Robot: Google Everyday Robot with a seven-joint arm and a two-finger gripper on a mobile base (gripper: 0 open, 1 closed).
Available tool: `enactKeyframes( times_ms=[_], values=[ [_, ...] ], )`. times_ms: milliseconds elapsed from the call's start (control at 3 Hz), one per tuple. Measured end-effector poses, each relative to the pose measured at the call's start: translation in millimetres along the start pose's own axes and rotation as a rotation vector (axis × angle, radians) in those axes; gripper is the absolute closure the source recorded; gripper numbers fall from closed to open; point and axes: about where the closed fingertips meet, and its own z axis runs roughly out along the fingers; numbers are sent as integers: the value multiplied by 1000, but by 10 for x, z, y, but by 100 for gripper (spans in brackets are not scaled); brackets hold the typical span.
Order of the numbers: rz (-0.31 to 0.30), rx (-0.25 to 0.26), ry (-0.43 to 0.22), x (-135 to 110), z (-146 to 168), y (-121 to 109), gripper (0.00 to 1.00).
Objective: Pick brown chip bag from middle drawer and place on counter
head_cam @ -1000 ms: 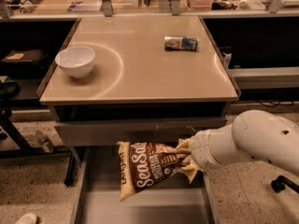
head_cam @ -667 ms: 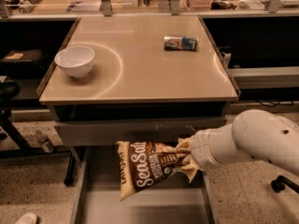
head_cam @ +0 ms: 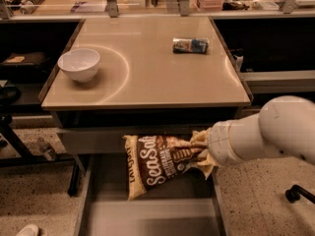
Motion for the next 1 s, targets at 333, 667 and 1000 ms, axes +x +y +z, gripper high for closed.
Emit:
enactKeyframes(
  times_ms=[333,667,1000],
  values=[
    [-52,40,-9,-254,-516,-495,100],
    [-69,29,-17,-401,-839,-982,100],
    [-50,105,-45,-385,-1232,-1530,100]
  ],
)
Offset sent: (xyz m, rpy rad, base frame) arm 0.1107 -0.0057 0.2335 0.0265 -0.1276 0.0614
